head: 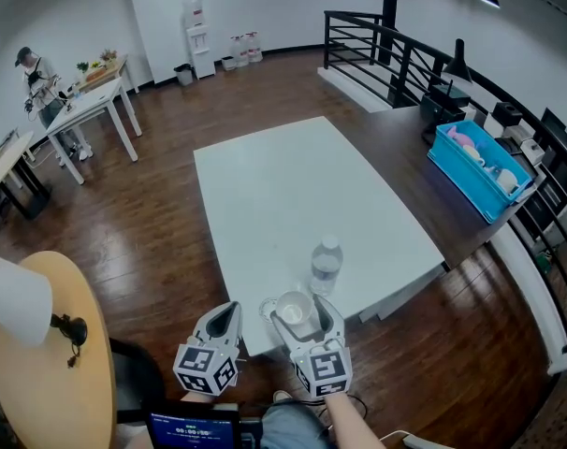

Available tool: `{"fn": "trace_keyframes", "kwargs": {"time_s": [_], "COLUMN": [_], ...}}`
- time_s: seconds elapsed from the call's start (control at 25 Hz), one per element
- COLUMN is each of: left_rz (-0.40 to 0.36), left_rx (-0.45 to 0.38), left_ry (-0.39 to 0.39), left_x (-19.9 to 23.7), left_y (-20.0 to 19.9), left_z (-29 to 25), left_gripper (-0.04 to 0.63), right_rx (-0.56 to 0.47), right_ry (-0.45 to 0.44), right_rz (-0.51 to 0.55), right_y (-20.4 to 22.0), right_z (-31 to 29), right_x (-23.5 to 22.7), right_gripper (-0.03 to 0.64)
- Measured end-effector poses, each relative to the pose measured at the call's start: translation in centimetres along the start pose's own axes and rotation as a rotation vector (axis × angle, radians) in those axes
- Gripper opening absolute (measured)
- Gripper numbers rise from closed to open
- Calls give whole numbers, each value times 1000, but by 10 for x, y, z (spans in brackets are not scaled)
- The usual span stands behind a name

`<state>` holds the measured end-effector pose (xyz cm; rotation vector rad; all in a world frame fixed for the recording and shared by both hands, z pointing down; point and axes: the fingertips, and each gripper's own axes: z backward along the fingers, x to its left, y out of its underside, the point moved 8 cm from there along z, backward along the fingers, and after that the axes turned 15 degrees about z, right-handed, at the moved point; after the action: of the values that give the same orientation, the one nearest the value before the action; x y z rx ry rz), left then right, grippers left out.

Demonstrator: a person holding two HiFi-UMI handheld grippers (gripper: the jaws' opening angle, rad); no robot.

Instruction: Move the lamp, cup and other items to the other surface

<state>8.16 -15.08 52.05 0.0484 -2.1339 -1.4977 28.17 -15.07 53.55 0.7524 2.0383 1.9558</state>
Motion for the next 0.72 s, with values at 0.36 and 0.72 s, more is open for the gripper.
{"fn": "trace_keyframes", "kwargs": {"time_s": [0.36,0.72], "left_rz": [-8,-27], "left_rx": [-51,-220], "left_ry": [38,-45], "left_x": [9,69], "left_y": [-33,-96], "left_z": [29,113], "left_gripper": [11,11], "right_rx": [-78,-178], "right_ry": [-143,-366], "right_rz": [109,125], "right_y": [-100,-157], "right_z": [-11,-60], "right_x": [40,151], "right_gripper": [221,77]}}
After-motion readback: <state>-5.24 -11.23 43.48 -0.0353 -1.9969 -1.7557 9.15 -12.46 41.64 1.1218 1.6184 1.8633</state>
